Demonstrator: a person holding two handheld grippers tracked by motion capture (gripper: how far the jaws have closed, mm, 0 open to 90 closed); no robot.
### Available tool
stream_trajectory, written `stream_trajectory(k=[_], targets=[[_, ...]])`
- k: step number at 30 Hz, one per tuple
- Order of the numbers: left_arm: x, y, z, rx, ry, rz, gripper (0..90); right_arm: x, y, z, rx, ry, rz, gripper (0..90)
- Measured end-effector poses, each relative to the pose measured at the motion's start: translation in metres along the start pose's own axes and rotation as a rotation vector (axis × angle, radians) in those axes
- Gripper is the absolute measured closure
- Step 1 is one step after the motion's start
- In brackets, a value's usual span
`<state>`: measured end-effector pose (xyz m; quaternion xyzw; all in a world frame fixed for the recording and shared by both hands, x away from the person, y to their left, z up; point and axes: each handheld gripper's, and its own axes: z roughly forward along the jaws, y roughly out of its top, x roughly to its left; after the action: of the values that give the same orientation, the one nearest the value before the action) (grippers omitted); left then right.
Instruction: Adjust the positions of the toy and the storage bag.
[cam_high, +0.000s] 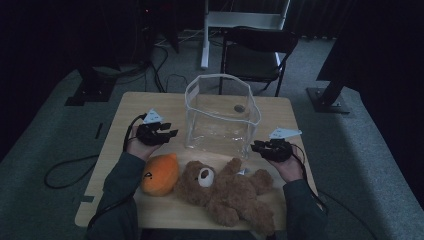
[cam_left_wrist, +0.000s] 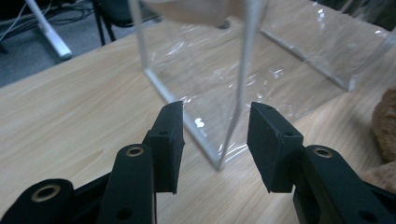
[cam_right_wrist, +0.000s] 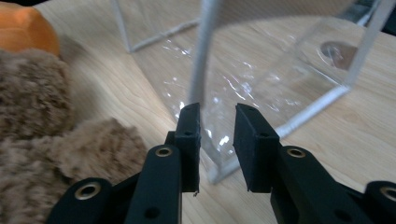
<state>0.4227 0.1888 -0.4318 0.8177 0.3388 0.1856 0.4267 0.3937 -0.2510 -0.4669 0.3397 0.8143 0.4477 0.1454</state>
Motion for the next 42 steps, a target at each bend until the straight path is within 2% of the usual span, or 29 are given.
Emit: stream_trajectory(k=[6,10,17,23,27,29,36,42], targets=[[-0.009,0.016,0.007,0.001,-0.017,0.056,56.3,0.005,0.005,0.001,-0.025,0.039,-0.018,71.5],[-0.012,0.025,0.014,0.011,-0.014,0.082,59.2,0.006,0.009,0.001,-0.034,0.035,-0.027,74.4],[-0.016,0.032,0.025,0.015,-0.011,0.09,72.7,0.008,0.012,0.003,-0.046,0.016,-0.044,79.4],[-0.018,0.035,0.033,0.024,0.003,0.091,74.4,0.008,0.012,0.003,-0.046,0.016,-0.044,80.3],[-0.016,0.035,0.035,0.018,0.004,0.071,83.5,0.008,0.013,0.004,-0.047,0.017,-0.045,80.6],[-0.016,0.034,0.034,0.018,0.0,0.074,86.0,0.008,0.013,0.004,-0.046,0.018,-0.047,80.7],[-0.019,0.033,0.031,0.025,0.004,0.084,87.2,0.008,0.014,0.005,-0.043,0.013,-0.055,80.8],[-0.02,0.026,0.02,0.026,0.005,0.088,87.2,0.009,0.018,0.009,-0.036,0.0,-0.07,80.9]])
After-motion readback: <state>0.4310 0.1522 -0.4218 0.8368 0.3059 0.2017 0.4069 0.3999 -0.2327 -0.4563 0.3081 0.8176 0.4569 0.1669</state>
